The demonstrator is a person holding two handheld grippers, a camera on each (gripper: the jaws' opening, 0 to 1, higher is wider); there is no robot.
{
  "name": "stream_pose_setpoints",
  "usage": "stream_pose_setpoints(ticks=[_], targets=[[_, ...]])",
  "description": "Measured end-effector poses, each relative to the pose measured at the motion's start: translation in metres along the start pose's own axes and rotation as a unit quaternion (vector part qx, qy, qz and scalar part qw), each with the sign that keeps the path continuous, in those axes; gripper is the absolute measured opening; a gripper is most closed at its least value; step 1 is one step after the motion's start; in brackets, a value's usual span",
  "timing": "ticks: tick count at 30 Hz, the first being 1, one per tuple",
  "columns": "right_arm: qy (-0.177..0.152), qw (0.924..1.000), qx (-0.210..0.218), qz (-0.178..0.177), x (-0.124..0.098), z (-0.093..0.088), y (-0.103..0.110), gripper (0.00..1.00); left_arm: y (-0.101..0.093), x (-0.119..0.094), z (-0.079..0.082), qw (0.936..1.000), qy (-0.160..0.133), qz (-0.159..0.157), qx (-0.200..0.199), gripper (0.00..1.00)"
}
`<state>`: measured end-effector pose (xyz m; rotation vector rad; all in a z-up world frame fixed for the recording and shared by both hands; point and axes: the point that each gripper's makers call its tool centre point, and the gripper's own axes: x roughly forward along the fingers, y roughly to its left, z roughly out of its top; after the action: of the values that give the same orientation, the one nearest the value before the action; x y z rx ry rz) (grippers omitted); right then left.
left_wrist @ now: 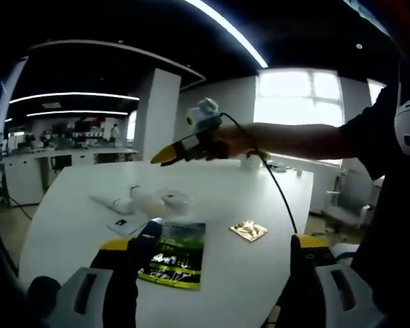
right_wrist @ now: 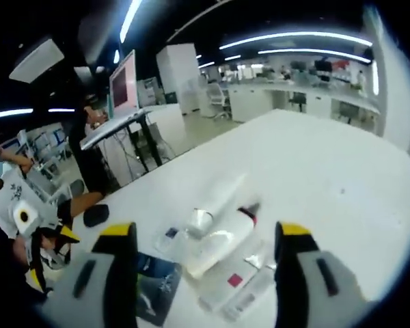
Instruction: Arrange the skincare products in the storage area until every visible bottle or jar stands upright without overlapping.
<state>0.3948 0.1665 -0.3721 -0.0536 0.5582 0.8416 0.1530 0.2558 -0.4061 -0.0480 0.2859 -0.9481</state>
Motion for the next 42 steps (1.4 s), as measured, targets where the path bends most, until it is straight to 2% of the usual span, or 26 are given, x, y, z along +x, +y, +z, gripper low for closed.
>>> stream_pose_setpoints(ticks=[4, 10, 14, 23, 35, 39, 42], targets=[[0.004, 0.9995, 0.031, 0.003, 0.009, -0.007, 0.004, 0.78, -0.004, 0.000, 0.000, 1.0000, -0.001, -0.007, -0.005, 0.94], [0.005, 0.9977, 0.068, -0.008, 0.024, -0.003, -0.019, 0.75, -0.005, -0.001, 0.001, 1.0000, 0.000, -0.009, -0.003, 0.94], [0.016, 0.9963, 0.083, -0.011, 0.034, -0.005, -0.025, 0.75, -0.004, -0.002, 0.004, 0.9999, -0.004, -0.009, -0.007, 0.94], [0.014, 0.9885, 0.150, -0.016, 0.057, 0.005, -0.039, 0.73, -0.004, 0.000, 0.001, 0.9999, 0.000, -0.013, -0.011, 0.93], [0.032, 0.9867, 0.155, -0.034, 0.070, 0.001, -0.054, 0.70, 0.000, -0.001, 0.006, 0.9998, 0.002, -0.016, -0.008, 0.92], [0.034, 0.9827, 0.180, -0.026, 0.078, 0.001, -0.056, 0.69, 0.001, 0.001, 0.008, 0.9998, -0.002, -0.018, -0.008, 0.92], [0.039, 0.9823, 0.181, -0.028, 0.083, 0.004, -0.060, 0.69, 0.001, 0.003, 0.006, 0.9998, 0.002, -0.020, -0.007, 0.92]])
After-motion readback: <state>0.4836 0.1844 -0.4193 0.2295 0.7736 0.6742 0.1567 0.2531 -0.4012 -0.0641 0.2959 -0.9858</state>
